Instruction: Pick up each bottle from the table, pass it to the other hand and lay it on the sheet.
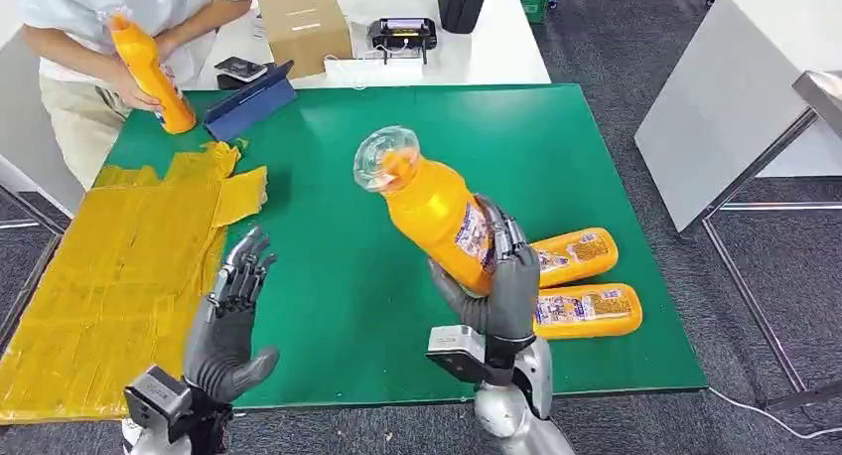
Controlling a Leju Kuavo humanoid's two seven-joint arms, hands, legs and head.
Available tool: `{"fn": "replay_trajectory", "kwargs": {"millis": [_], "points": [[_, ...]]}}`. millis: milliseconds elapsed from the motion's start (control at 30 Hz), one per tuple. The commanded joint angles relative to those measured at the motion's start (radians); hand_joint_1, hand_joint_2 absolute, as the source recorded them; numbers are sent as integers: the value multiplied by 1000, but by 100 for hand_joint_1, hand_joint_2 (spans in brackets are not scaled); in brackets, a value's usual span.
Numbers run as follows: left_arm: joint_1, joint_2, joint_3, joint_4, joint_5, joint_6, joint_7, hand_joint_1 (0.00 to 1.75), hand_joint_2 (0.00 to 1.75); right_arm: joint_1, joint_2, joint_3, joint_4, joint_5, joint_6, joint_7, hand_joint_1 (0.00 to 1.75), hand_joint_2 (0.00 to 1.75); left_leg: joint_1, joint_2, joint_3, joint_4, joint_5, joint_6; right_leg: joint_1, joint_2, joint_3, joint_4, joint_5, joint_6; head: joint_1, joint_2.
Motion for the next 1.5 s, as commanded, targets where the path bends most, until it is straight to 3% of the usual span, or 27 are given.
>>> {"fn": "replay_trajectory", "kwargs": {"millis": [33, 400, 633, 1167, 1200, 1467, 1500], "points": [[-45, -26, -47, 158, 25, -29, 28, 0, 175, -20, -22, 106, 38, -69, 97, 20, 175, 175, 1, -3, 7, -1, -3, -1, 0, 4, 8, -1, -3, -1, 1, 0], [-99, -16, -70, 123, -3, 1, 27, 0, 175, -145, -26, 420, 364, -62, 302, 61, 175, 175, 2, 0, 5, -1, -1, -1, 1, 4, 5, -2, 0, -1, 1, 0], [-121, -11, -82, 131, -9, 2, 30, 0, 175, -171, -31, 484, 422, -29, 347, 81, 175, 175, 1, -1, 3, -1, 0, 0, 0, 2, 4, -1, -1, -1, 1, 0], [-139, -28, -114, 146, -103, 52, 47, 0, 175, -164, -36, 483, 412, -23, 332, 76, 175, 175, 1, -4, 5, -1, -1, -1, 0, 0, 6, -2, -2, -1, 0, 0], [-161, -43, -124, 207, -187, 143, 61, 175, 175, -101, -79, 414, 238, -32, 250, 60, 175, 175, 1, -4, 4, -1, -1, -1, 0, 0, 5, -2, -2, -1, 0, 0], [-162, -35, -115, 198, -206, 178, 62, 175, 175, -28, -106, 309, 71, -50, 208, 37, 175, 175, 0, -5, 2, 0, 0, 0, -1, -1, 3, -1, -2, -1, 1, 0], [-163, -34, -109, 198, -229, 204, 65, 175, 175, -17, -100, 289, 47, -68, 191, 15, 75, 175, 1, -6, 4, 0, -2, -1, 0, -1, 6, -1, -3, -1, 0, 0]]}}
